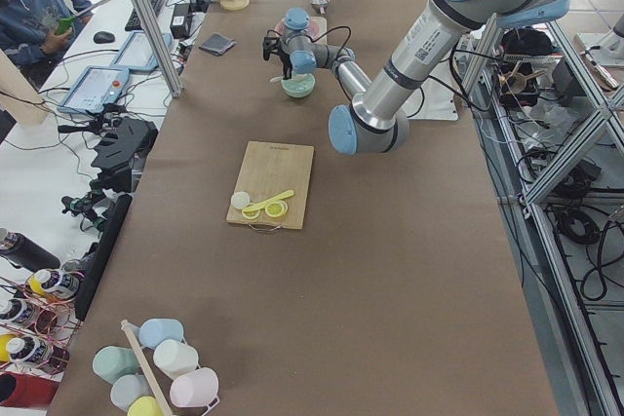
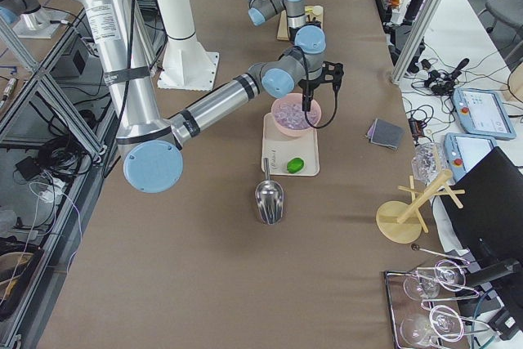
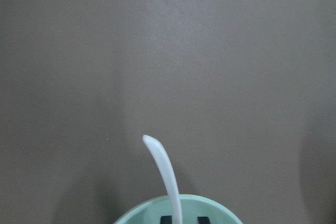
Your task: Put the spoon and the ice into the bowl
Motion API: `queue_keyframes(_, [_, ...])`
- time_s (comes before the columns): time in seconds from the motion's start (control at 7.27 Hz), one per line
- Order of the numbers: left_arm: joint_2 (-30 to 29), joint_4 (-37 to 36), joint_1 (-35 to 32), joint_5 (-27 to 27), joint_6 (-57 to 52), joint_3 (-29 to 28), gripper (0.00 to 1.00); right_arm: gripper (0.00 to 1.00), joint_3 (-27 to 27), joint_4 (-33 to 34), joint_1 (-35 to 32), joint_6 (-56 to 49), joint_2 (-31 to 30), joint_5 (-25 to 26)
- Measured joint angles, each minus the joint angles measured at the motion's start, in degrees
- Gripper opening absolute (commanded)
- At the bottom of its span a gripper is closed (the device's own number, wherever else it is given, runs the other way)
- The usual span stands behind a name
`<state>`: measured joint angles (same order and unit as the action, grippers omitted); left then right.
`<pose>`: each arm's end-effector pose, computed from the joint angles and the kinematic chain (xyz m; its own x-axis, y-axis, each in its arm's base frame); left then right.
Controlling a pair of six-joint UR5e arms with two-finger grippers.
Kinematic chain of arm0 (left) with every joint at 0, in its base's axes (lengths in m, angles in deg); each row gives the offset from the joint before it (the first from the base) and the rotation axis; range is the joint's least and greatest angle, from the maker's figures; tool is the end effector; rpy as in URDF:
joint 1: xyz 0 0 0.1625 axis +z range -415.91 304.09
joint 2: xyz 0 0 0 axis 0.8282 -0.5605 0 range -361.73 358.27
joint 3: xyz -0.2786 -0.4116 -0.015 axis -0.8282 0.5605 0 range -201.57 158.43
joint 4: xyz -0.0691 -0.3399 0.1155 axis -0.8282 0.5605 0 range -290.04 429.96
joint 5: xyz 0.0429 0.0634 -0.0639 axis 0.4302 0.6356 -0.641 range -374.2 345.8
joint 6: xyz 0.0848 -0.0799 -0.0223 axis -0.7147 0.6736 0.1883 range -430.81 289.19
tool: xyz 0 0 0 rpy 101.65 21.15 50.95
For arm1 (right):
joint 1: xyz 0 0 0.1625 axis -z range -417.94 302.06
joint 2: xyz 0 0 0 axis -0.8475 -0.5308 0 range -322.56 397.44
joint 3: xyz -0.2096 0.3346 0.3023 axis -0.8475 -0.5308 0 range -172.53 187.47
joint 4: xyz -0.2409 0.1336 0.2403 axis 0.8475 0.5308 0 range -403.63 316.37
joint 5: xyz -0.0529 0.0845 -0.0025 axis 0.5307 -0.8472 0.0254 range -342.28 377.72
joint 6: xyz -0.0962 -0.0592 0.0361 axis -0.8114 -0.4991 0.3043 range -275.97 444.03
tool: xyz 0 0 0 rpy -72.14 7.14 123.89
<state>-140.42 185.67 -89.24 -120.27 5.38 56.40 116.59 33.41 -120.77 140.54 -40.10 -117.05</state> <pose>0.6082 -0.5200 0.2521 0.4535 -0.0238 -0.8909 0.2213 0.9713 0.0868 -0.1966 -0.4919 0.4599 0.4954 0.1075 0.8620 -0.1591 0.9868 -0.0317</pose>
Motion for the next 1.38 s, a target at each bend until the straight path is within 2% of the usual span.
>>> queue_keyframes(0.28, [8.6, -1.7, -3.1, -1.9, -3.0, 8.4, 0.98, 1.0, 0.2, 0.0, 0.6, -0.7, -0.1, 0.3])
queue_keyframes(0.41, [13.0, -4.8, -7.4, -5.8, -8.6, 12.5, 0.98, 1.0, 0.5, 0.1, 0.6, -2.0, -0.6, 0.4])
queue_keyframes(0.55, [17.9, -8.6, -11.9, -9.5, -15.2, 16.8, 0.98, 1.0, 0.7, 0.1, 0.4, -5.4, -1.9, 0.5])
queue_keyframes(0.83, [31.6, -11.7, -20.3, -14.6, -30.5, 25.6, 0.98, 1.0, -0.2, 0.3, -2.0, -18.4, -6.1, 1.0])
queue_keyframes(1.1, [44.1, -12.0, -30.2, -21.3, -49.5, 28.7, 0.98, 1.0, -1.4, 0.3, -6.9, -28.8, -10.0, 1.2])
queue_keyframes(1.38, [51.8, -12.1, -39.3, -24.1, -63.5, 27.8, 0.98, 1.0, -2.2, 0.4, -10.9, -36.2, -13.3, 0.8])
